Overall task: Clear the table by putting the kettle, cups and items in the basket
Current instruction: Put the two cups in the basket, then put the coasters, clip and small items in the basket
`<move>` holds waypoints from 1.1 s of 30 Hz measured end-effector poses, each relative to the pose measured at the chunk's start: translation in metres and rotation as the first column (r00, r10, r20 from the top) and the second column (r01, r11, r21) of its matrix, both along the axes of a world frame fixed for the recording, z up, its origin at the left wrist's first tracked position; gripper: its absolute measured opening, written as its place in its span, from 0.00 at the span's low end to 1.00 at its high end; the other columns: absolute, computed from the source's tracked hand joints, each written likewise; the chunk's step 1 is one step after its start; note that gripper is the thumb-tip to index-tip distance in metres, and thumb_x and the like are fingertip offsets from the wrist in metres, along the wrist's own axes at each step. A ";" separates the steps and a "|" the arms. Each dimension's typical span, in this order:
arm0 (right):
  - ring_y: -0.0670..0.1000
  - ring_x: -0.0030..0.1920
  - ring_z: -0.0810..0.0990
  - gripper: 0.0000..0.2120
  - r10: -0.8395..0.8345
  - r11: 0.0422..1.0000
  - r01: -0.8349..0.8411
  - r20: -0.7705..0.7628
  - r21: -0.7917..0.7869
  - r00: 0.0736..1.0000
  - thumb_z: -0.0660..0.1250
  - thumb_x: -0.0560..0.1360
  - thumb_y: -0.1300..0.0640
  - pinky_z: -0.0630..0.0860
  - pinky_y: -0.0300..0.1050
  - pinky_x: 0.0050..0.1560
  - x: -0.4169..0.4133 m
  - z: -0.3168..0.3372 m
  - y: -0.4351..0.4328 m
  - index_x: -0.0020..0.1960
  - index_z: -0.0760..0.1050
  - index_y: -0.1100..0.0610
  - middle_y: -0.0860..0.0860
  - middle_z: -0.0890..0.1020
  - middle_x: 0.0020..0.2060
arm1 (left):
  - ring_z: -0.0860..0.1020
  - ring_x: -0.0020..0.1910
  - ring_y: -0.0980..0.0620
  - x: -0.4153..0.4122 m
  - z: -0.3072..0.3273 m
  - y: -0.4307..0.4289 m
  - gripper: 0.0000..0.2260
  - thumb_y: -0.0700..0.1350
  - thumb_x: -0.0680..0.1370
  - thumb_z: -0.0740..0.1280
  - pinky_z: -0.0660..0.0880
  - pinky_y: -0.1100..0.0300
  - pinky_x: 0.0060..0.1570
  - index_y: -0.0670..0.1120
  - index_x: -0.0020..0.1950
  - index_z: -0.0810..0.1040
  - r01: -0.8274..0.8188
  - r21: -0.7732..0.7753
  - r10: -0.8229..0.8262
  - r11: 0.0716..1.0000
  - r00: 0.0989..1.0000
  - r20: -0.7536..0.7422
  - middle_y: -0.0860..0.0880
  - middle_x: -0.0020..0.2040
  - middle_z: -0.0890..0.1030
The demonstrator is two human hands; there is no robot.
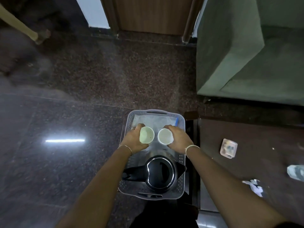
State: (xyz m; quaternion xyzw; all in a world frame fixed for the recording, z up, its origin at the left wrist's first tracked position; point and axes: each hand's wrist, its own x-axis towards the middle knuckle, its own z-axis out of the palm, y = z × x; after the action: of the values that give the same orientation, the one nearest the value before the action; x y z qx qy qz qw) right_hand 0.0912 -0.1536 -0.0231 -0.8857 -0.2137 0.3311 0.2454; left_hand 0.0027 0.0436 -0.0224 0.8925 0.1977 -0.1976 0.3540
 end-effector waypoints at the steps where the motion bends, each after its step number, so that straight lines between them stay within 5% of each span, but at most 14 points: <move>1: 0.55 0.64 0.74 0.31 0.019 1.000 -0.019 -0.004 -0.017 1.000 0.74 0.66 0.60 0.72 0.52 0.63 0.001 -0.005 0.001 0.67 0.69 0.51 0.51 0.76 0.63 | 0.76 0.56 0.41 0.002 -0.005 0.000 0.33 0.48 0.64 0.76 0.74 0.53 0.51 0.50 0.65 0.65 0.026 0.014 -0.026 1.000 0.999 -0.021 0.43 0.58 0.77; 12: 0.58 0.65 0.75 0.33 0.114 0.990 -0.114 -0.001 -0.079 0.993 0.72 0.68 0.65 0.72 0.51 0.64 0.004 -0.032 0.007 0.69 0.67 0.51 0.53 0.75 0.66 | 0.74 0.61 0.38 0.006 -0.029 -0.003 0.34 0.51 0.65 0.76 0.74 0.42 0.57 0.50 0.66 0.63 0.176 0.101 -0.159 0.979 0.975 -0.152 0.42 0.63 0.73; 25: 0.56 0.71 0.69 0.41 0.113 0.993 -0.111 0.045 -0.052 0.993 0.75 0.67 0.59 0.67 0.48 0.69 0.003 0.005 -0.015 0.75 0.61 0.52 0.52 0.68 0.73 | 0.72 0.67 0.42 0.022 0.003 -0.013 0.40 0.46 0.65 0.78 0.70 0.45 0.65 0.48 0.72 0.62 0.166 0.095 -0.142 0.982 0.966 -0.214 0.44 0.68 0.73; 33: 0.56 0.69 0.71 0.37 -0.042 0.999 0.043 0.117 -0.011 0.992 0.73 0.67 0.57 0.70 0.50 0.68 -0.006 0.039 -0.089 0.73 0.63 0.49 0.52 0.71 0.70 | 0.72 0.66 0.45 0.055 0.046 -0.084 0.26 0.45 0.72 0.70 0.69 0.48 0.66 0.47 0.69 0.69 0.000 0.054 -0.002 0.999 1.000 0.030 0.48 0.67 0.75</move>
State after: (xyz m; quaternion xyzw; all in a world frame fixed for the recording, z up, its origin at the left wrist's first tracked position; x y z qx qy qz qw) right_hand 0.0850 -0.2423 0.0162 -0.9095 -0.2066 0.2750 0.2335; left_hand 0.0579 -0.0404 0.0231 0.9046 0.1972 -0.1791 0.3327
